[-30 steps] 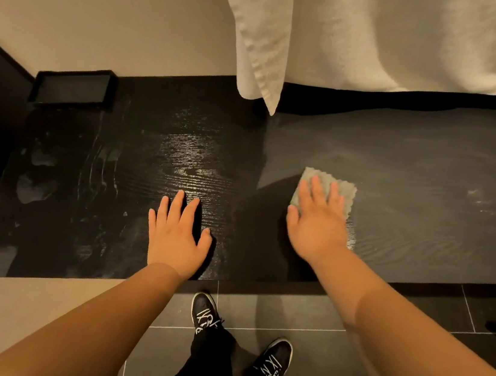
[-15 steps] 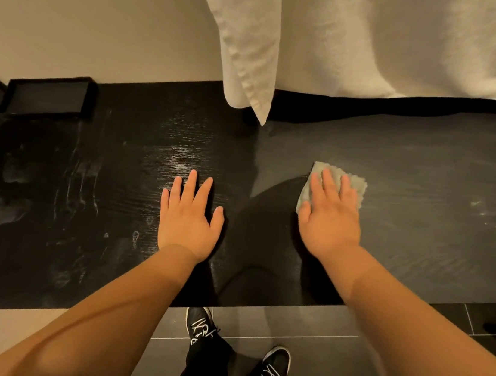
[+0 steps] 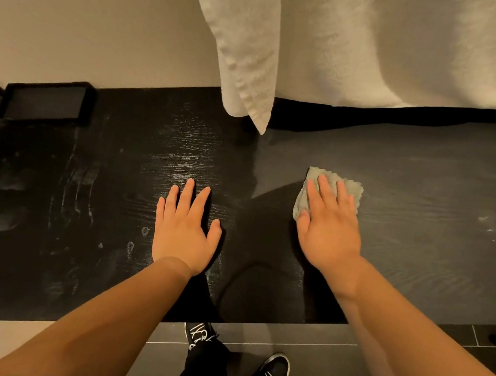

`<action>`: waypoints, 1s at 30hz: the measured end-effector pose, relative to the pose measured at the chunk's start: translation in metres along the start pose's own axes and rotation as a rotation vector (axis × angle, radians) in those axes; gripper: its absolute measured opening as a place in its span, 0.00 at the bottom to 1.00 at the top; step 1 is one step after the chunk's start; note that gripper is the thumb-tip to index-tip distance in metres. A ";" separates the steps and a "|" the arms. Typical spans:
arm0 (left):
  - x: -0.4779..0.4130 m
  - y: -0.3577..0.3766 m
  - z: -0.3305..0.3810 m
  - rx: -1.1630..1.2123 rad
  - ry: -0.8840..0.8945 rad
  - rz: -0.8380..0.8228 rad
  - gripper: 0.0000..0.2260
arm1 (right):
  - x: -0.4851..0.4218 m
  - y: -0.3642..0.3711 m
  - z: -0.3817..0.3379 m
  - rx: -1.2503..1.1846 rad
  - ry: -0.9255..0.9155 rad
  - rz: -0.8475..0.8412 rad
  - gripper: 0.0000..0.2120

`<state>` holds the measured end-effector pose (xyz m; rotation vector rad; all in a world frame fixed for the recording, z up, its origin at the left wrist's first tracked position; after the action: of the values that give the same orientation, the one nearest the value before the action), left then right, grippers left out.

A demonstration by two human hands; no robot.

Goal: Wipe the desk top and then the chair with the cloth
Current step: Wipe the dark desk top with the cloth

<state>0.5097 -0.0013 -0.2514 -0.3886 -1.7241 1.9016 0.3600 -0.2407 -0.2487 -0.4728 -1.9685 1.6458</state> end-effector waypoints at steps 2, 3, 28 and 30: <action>0.000 0.000 0.000 -0.004 0.000 -0.007 0.32 | 0.003 0.002 -0.019 -0.029 0.042 -0.010 0.33; 0.000 -0.001 0.000 -0.004 -0.002 -0.008 0.32 | 0.005 0.005 -0.039 -0.037 -0.041 -0.027 0.33; -0.001 -0.001 -0.001 0.024 -0.004 -0.015 0.31 | -0.032 -0.003 -0.010 0.030 -0.080 -0.042 0.32; -0.001 -0.002 -0.001 0.027 -0.002 -0.013 0.32 | -0.032 -0.001 -0.020 -0.035 0.040 -0.073 0.33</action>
<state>0.5116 -0.0013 -0.2501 -0.3641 -1.6964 1.9146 0.3976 -0.2434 -0.2506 -0.4382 -1.9652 1.5473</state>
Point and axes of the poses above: each hand's wrist, its own x-axis away from the middle knuckle, its own y-axis out of the palm, z = x × y, the point moved 9 cm from there along -x, towards the middle knuckle, and after that the axes turned 2 degrees about -z, right-handed, at the moved point
